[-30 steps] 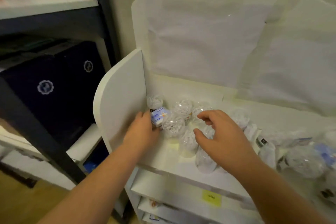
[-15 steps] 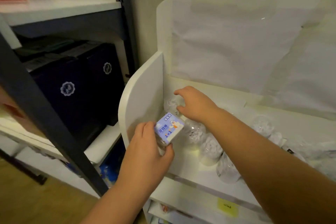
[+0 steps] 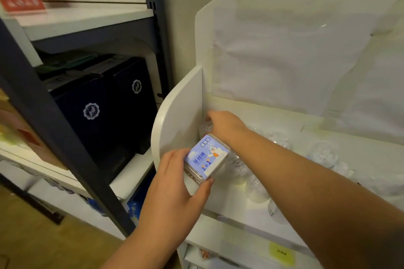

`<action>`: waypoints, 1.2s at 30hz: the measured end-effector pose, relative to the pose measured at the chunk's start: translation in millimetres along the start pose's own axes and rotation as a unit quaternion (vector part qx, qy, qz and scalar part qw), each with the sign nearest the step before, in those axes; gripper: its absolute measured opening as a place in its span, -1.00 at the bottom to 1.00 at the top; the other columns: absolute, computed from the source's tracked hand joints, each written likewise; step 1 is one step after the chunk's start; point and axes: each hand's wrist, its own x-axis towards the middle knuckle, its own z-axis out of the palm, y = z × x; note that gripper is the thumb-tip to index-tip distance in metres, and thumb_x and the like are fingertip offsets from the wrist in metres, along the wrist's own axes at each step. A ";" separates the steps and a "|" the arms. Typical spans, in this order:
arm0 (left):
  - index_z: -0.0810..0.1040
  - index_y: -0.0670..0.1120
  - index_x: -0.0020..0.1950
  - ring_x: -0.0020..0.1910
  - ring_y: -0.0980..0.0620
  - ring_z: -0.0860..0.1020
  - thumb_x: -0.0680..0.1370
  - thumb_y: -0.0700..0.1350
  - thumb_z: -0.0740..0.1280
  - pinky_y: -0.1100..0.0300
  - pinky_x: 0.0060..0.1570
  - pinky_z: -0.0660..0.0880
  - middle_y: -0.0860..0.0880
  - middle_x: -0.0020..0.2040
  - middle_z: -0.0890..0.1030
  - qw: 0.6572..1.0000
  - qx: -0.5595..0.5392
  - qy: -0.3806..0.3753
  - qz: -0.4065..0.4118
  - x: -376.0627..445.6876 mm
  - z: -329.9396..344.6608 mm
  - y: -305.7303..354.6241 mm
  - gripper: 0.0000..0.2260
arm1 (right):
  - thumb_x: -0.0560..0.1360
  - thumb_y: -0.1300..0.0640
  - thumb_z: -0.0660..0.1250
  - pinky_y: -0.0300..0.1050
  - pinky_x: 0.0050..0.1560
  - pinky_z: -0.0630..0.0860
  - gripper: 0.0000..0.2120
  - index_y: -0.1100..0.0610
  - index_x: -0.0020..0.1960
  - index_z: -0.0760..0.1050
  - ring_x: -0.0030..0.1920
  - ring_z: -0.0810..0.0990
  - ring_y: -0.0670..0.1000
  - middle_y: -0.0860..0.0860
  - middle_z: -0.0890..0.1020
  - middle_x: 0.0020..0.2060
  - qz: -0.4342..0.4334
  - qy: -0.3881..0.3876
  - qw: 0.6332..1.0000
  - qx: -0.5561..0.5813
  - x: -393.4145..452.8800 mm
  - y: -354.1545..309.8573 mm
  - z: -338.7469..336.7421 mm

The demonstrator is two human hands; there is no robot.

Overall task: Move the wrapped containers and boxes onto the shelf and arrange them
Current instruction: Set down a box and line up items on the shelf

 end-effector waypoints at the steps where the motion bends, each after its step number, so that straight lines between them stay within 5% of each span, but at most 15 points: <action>1: 0.37 0.21 0.23 0.14 0.26 0.45 0.46 0.09 0.44 0.33 0.05 0.44 0.24 0.11 0.42 1.000 -0.012 0.001 0.003 0.7 -1.7 1.2 -0.59 | 0.40 0.02 0.45 -0.08 0.03 0.51 -0.57 0.02 0.24 0.48 0.12 0.58 0.13 0.05 0.61 0.16 -0.002 0.008 1.000 0.012 -0.8 0.5 -4.3; 7: 0.42 0.18 0.28 0.21 0.21 0.47 0.45 0.03 0.48 0.28 0.03 0.55 0.28 0.16 0.42 0.990 -0.140 0.026 0.005 5.1 -1.7 16.9 -0.55 | 0.31 -0.04 0.51 -0.18 -0.27 0.35 -0.52 -0.07 0.19 0.47 -0.17 0.54 0.00 -0.10 0.52 -0.17 -0.011 0.125 0.981 0.150 -37.3 8.2 -54.0; 12: 0.47 0.22 0.20 0.15 0.05 0.59 0.37 0.11 0.47 0.18 -0.01 0.56 0.05 0.22 0.55 0.958 -0.287 -0.013 -0.005 16.6 16.9 36.0 -0.57 | 0.28 -0.08 0.44 -0.08 -0.07 0.57 -0.53 -0.21 0.16 0.42 -0.14 0.65 -0.01 0.01 0.61 0.00 0.026 0.227 0.933 0.278 -115.4 37.2 -95.1; 17: 0.53 0.18 0.17 0.11 0.02 0.61 0.36 0.08 0.45 0.10 -0.03 0.58 -0.04 0.18 0.58 0.944 -0.322 -0.066 0.023 30.9 55.9 74.5 -0.61 | 0.40 0.11 0.47 -0.13 0.00 0.62 -0.57 -0.16 0.20 0.45 -0.08 0.69 -0.11 -0.04 0.62 0.03 0.092 0.315 0.880 0.344 -225.5 78.7 -120.1; 22: 0.57 0.06 0.09 -0.17 0.20 0.62 0.38 -0.07 0.56 0.34 -0.21 0.51 0.01 -0.03 0.66 0.914 -0.386 -0.125 0.008 27.5 93.9 140.3 -0.67 | 0.42 0.16 0.48 -0.11 0.02 0.64 -0.56 -0.13 0.22 0.46 -0.02 0.69 -0.10 -0.03 0.65 0.06 0.161 0.380 0.849 0.330 -325.8 117.9 -140.5; 24: 0.60 0.10 0.01 -0.21 0.16 0.63 0.38 0.03 0.53 0.31 -0.24 0.50 0.04 -0.14 0.67 0.893 -0.424 -0.152 -0.005 19.6 106.8 169.8 -0.75 | 0.42 0.12 0.49 -0.20 -0.02 0.64 -0.54 -0.13 0.25 0.45 -0.03 0.68 -0.13 -0.03 0.63 0.09 0.193 0.397 0.845 0.302 -361.9 128.6 -147.6; 27: 0.60 0.19 0.00 -0.16 0.09 0.66 0.46 0.01 0.44 0.21 -0.21 0.51 0.01 -0.08 0.68 0.865 -0.459 -0.200 -0.022 7.0 130.0 206.8 -0.85 | 0.41 0.07 0.50 -0.20 0.00 0.63 -0.53 -0.16 0.25 0.45 -0.02 0.66 -0.18 -0.12 0.64 0.04 0.217 0.419 0.840 0.267 -413.1 142.0 -155.0; 30: 0.53 0.20 0.17 0.02 0.13 0.65 0.48 -0.19 0.45 0.26 -0.08 0.50 0.10 0.08 0.67 0.837 -0.489 -0.242 -0.026 -6.2 152.1 242.4 -0.63 | 0.38 0.06 0.50 -0.07 0.03 0.65 -0.53 -0.21 0.22 0.45 0.02 0.66 -0.16 -0.14 0.66 0.01 0.229 0.434 0.827 0.275 -461.5 156.4 -160.7; 36: 0.59 0.07 0.15 0.01 0.00 0.66 0.37 -0.22 0.49 0.12 0.02 0.47 0.01 -0.01 0.72 0.822 -0.496 -0.280 -0.018 -40.9 180.9 318.3 -0.61 | 0.31 -0.11 0.49 0.03 0.07 0.62 -0.48 -0.23 0.24 0.45 0.12 0.63 -0.09 -0.16 0.62 0.10 0.210 0.471 0.812 0.274 -552.7 192.3 -182.9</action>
